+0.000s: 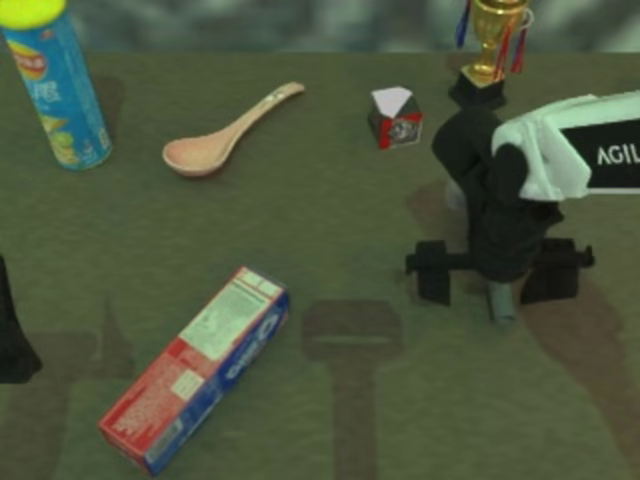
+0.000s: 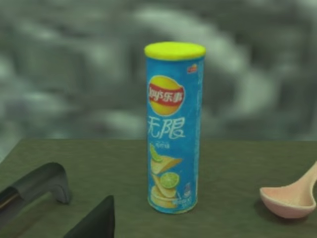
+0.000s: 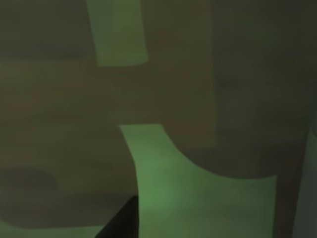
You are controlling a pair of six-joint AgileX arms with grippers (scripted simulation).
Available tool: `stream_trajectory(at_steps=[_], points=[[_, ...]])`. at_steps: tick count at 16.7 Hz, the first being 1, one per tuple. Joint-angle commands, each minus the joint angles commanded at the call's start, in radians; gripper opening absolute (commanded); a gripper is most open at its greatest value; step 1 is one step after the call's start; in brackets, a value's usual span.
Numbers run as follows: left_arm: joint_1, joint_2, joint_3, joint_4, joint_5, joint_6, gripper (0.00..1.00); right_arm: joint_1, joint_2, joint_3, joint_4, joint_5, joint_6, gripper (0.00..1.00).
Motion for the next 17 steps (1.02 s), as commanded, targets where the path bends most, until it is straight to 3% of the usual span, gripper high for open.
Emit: stream_trajectory(at_steps=[8,16,17], points=[[0.0,0.0,0.0,0.0,0.0,0.0,1.0,0.0,0.0,0.0,0.0,0.0,0.0,0.02],[0.0,0.0,0.0,0.0,0.0,0.0,1.0,0.0,0.0,0.0,0.0,0.0,0.0,0.0],[0.0,0.0,0.0,0.0,0.0,0.0,1.0,0.012,-0.04,0.022,-0.008,-0.038,0.025,0.0]])
